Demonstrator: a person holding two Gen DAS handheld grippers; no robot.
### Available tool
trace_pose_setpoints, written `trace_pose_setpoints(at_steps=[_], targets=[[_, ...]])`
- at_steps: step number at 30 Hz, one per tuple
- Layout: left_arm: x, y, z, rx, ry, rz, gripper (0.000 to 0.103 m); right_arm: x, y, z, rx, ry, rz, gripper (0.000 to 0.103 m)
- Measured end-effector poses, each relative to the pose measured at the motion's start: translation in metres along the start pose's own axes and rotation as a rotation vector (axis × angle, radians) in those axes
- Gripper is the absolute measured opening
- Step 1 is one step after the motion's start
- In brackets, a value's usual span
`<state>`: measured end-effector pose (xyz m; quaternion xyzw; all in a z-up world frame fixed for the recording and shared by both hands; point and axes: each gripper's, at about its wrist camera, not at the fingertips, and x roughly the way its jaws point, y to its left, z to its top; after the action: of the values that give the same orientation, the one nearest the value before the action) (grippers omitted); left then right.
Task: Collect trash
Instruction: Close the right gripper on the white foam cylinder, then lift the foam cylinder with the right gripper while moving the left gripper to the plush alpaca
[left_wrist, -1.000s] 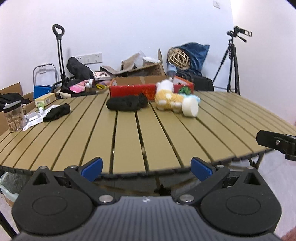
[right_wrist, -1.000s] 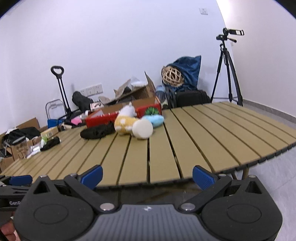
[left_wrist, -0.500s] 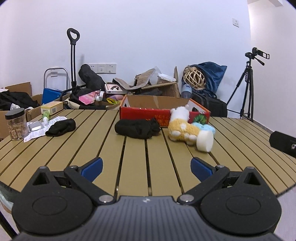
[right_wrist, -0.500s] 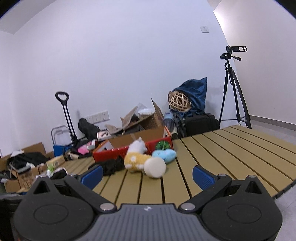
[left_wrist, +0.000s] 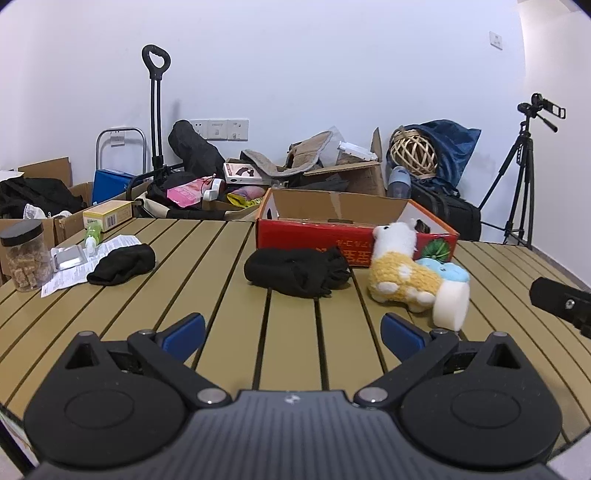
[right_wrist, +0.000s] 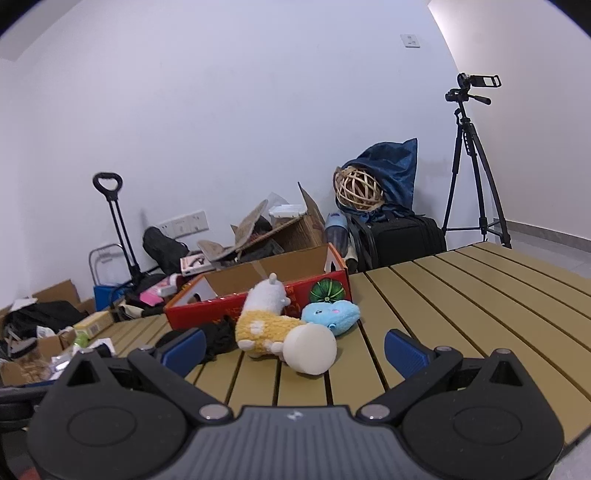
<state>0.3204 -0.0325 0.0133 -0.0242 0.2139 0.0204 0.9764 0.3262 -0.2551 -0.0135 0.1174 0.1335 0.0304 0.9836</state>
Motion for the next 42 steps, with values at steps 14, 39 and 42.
trace_pose_setpoints(at_steps=[14,39,42], targets=[[0.058,0.017,0.017,-0.024,0.088,0.020,0.103,0.099,0.005,-0.003,-0.021,0.166,-0.054,0.086],[0.075,0.013,0.011,-0.003,0.120,0.032,0.103,0.148,-0.006,-0.009,0.051,0.210,-0.076,0.034],[0.075,0.012,0.012,-0.005,0.120,0.027,0.103,0.142,-0.008,-0.008,0.054,0.190,-0.078,0.033]])
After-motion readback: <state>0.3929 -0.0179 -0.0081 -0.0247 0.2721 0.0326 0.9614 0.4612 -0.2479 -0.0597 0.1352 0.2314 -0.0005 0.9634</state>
